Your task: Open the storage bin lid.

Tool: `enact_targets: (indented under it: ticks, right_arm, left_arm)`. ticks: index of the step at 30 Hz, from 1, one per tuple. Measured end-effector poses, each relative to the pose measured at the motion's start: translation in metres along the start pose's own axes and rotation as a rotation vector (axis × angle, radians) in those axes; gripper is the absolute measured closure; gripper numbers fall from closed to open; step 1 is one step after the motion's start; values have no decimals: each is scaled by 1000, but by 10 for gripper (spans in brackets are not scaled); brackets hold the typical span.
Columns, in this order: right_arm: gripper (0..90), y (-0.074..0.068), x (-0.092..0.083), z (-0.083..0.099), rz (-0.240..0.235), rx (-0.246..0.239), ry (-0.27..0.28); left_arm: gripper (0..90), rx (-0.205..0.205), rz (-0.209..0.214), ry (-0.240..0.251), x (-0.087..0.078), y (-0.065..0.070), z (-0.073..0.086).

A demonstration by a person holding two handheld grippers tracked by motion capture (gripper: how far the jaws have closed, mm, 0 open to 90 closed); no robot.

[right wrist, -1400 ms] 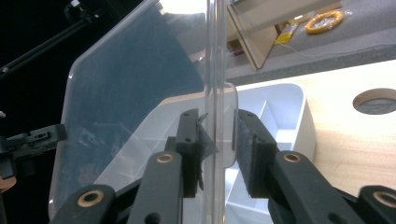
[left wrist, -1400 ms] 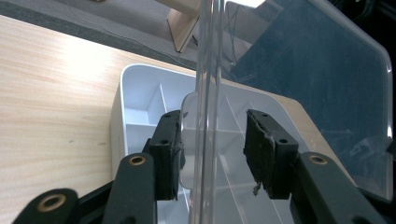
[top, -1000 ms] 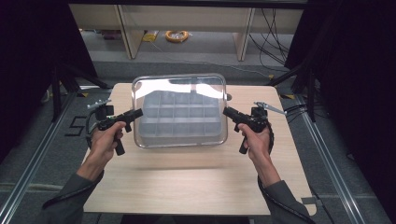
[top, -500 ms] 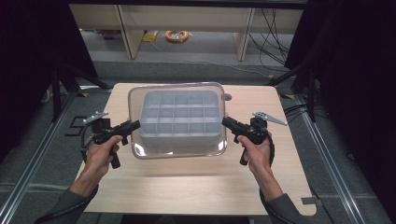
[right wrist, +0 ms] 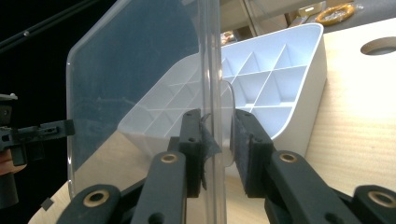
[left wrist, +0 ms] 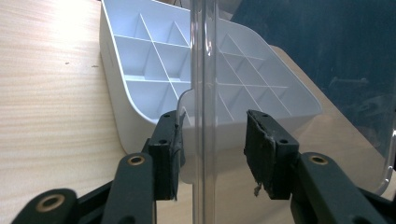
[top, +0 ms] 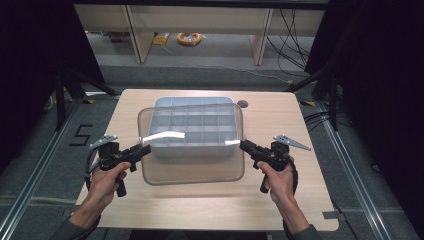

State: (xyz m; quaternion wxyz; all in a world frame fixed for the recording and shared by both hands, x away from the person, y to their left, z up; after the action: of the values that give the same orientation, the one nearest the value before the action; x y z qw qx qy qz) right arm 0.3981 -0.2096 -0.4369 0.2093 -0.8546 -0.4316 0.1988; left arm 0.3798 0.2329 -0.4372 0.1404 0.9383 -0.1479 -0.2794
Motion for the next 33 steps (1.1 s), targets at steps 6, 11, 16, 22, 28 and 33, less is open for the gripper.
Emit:
enact_targets:
  ticks: [6,11,16,22,28,33]
  right_arm:
    - [750,-7,-9,11,1,-15,-2]
    - [758,-16,-16,24,-15,16,-12]
    - [761,-22,-21,32,-3,18,-36]
    - [766,-26,-27,44,-9,4,-45]
    - [764,-27,-30,56,-5,57,-58]
    - [765,-29,-34,61,-17,101,-63]
  left_arm:
    - [571,11,7,-8,-12,0,12]
    - [569,0,11,-46,-16,-3,27]
    - [568,-6,14,-70,-18,-5,39]
    - [569,-20,25,-103,-23,-8,53]
    - [578,-8,21,-117,-29,-8,57]
    - [581,-22,35,-103,-29,-7,60]
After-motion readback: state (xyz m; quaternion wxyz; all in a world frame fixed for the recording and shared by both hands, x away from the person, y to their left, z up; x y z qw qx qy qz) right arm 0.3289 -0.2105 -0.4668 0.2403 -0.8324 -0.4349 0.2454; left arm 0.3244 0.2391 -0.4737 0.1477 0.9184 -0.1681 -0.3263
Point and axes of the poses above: each handheld gripper's, and its own axes: x roughly forward along the jaws, z roughly out of its underside, y roughly to its right, the point moved 1 cm from there along x, roughly forward along the jaws, and after that the axes turned 12 degrees about -z, right-handed, at the moved point
